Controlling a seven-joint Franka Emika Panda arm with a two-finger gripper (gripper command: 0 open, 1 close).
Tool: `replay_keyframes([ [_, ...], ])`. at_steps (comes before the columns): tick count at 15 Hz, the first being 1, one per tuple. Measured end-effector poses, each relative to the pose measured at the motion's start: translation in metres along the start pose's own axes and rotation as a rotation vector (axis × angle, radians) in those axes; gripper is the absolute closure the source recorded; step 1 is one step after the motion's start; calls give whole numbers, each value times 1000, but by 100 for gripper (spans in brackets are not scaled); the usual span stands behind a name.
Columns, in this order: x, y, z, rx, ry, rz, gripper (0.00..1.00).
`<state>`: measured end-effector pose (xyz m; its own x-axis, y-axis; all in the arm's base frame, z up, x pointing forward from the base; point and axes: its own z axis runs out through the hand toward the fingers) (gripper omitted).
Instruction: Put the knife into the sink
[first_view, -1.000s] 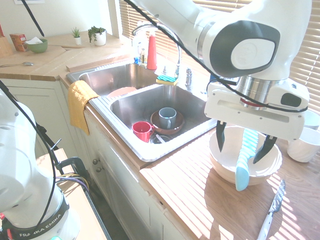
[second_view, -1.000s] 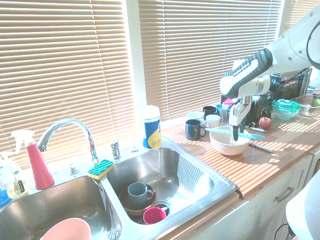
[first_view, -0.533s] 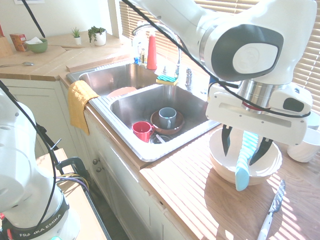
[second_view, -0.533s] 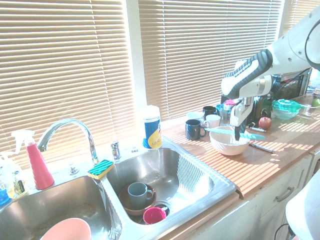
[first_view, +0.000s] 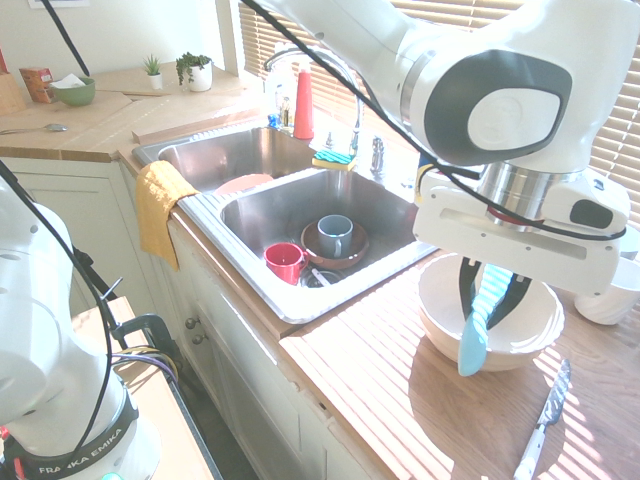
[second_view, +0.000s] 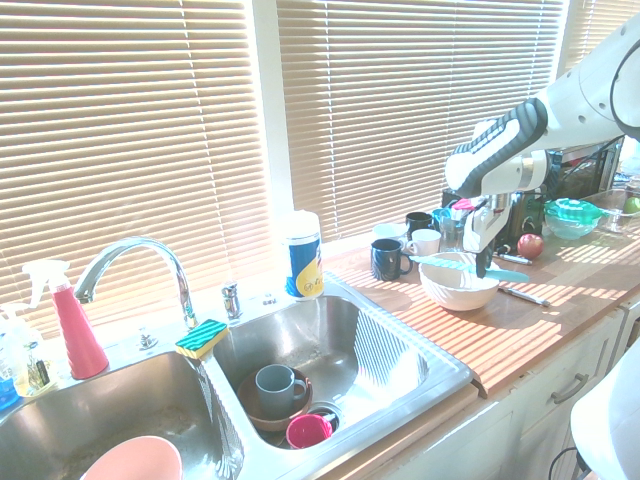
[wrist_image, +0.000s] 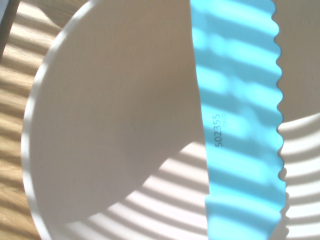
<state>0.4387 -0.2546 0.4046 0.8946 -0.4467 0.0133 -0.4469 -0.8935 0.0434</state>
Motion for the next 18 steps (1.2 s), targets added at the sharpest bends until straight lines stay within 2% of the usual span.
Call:
replay_keyframes([
  [8,0,2,-6,2,14,12,100],
  [14,-4,1,-82,43,115,39,100],
  [16,-14,-19,-111,54,152,46,100],
  [18,-29,-67,-134,63,183,30,100],
])
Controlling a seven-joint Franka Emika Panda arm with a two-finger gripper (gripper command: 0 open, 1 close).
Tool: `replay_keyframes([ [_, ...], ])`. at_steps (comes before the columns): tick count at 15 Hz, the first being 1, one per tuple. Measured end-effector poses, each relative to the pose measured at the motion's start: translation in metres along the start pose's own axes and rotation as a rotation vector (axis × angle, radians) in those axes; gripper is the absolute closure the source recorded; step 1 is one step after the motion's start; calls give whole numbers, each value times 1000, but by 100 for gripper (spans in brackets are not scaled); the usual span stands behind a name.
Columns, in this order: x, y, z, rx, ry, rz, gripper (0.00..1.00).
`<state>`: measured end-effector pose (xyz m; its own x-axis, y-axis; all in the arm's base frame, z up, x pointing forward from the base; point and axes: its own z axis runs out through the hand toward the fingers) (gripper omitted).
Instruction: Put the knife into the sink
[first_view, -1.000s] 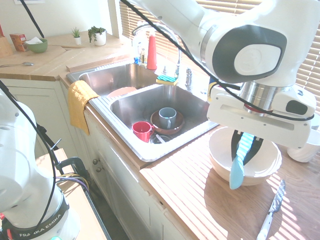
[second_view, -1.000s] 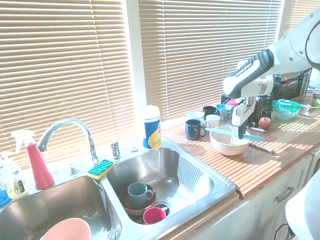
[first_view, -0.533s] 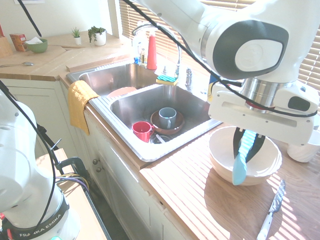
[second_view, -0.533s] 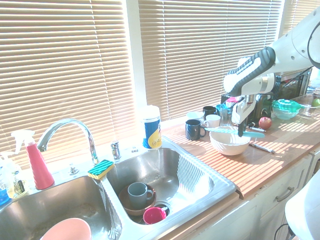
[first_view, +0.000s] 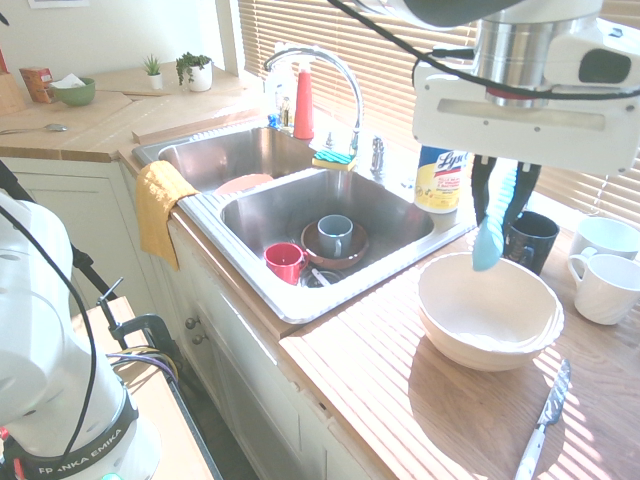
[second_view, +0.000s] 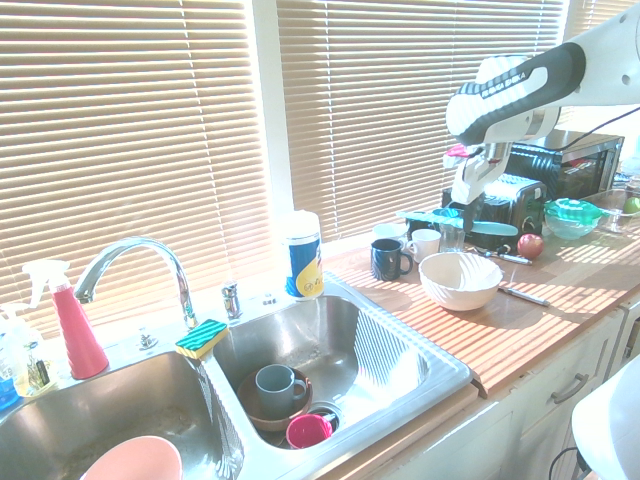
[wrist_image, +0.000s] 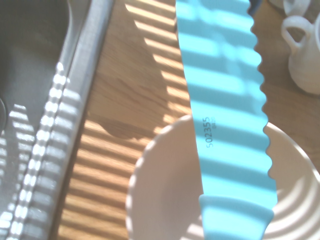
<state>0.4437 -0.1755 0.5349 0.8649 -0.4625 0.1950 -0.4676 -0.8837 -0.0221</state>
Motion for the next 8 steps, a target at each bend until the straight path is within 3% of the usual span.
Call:
replay_keyframes([
  [3,-35,-92,4,-3,3,-52,100],
  [8,-116,-198,70,20,3,-41,100],
])
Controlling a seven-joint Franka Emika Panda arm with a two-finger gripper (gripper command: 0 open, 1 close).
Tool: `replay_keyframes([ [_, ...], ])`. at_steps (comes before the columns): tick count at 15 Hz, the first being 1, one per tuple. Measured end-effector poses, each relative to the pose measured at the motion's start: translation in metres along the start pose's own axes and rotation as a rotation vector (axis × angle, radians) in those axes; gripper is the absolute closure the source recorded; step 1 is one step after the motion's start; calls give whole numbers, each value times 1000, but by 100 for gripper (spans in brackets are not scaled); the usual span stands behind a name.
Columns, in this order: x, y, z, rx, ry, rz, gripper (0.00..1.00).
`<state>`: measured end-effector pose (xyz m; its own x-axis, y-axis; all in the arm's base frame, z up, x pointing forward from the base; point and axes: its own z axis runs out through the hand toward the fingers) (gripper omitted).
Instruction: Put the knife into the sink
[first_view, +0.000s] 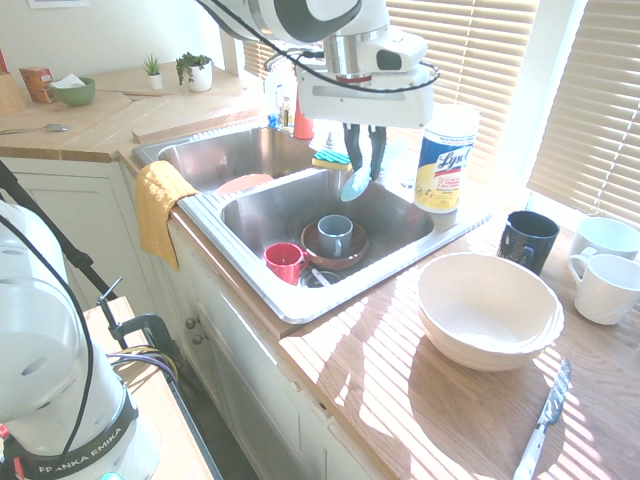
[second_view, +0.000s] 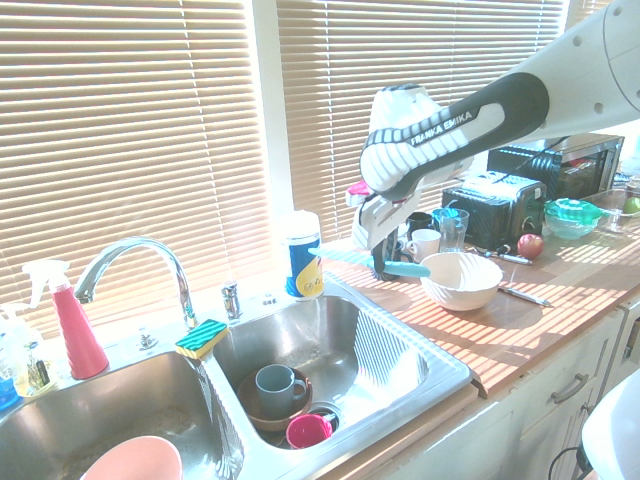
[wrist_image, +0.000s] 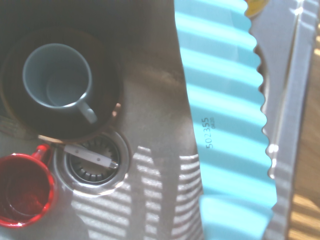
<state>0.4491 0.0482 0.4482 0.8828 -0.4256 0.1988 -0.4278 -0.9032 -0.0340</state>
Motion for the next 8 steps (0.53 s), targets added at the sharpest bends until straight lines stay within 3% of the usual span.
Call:
replay_keyframes([
  [8,-72,-31,132,-68,-126,-19,100],
])
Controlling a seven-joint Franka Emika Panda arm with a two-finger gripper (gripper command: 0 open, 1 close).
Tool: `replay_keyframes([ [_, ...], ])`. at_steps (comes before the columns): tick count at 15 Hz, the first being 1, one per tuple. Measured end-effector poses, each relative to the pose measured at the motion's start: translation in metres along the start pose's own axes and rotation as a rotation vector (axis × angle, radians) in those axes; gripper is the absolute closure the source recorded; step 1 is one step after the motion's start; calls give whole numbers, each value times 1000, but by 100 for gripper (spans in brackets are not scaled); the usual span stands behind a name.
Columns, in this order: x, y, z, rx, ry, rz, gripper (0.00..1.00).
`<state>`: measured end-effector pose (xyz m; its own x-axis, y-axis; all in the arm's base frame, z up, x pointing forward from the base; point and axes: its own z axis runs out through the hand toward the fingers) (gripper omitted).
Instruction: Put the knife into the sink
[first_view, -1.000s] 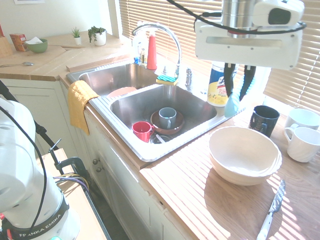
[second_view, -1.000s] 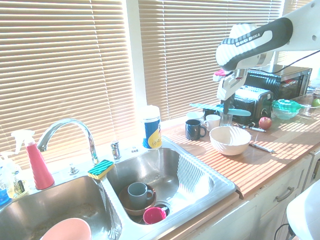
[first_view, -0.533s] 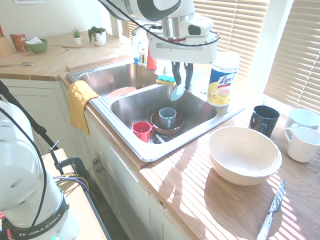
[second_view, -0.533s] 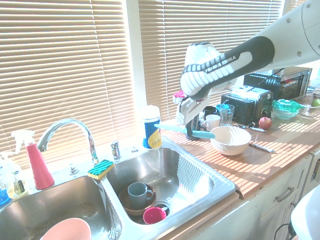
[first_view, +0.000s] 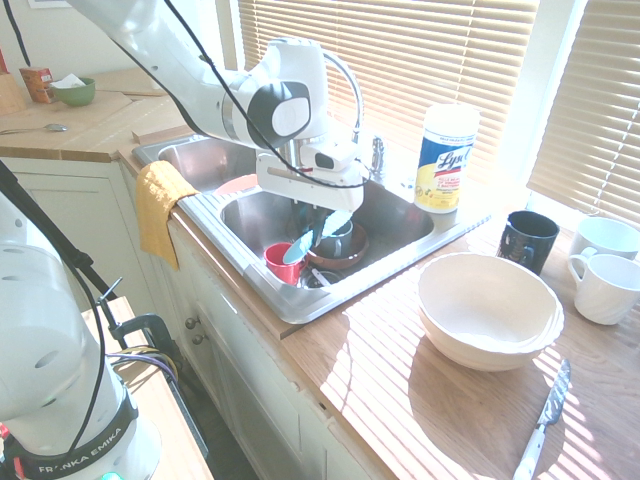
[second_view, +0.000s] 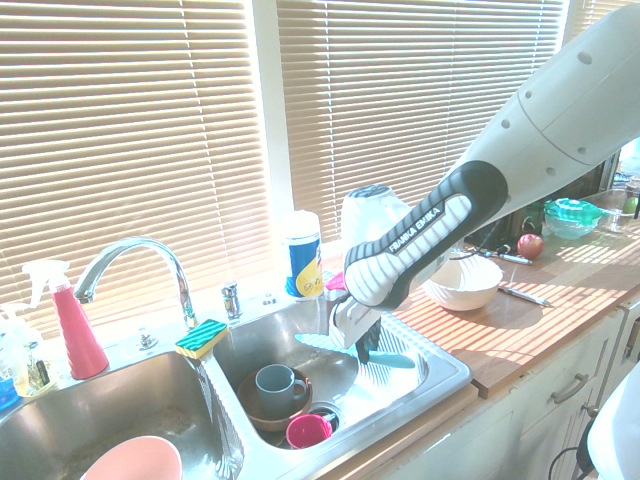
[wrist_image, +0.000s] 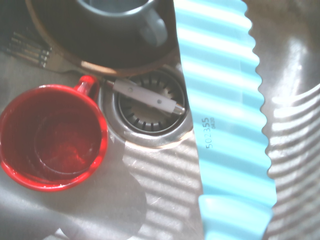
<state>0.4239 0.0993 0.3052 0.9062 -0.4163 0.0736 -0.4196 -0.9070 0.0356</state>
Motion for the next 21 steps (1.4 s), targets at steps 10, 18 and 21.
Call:
replay_keyframes([
  [10,16,2,75,-65,-95,36,100],
  [18,13,-5,88,-75,-100,17,0],
  [21,12,-7,91,-77,-103,14,0],
])
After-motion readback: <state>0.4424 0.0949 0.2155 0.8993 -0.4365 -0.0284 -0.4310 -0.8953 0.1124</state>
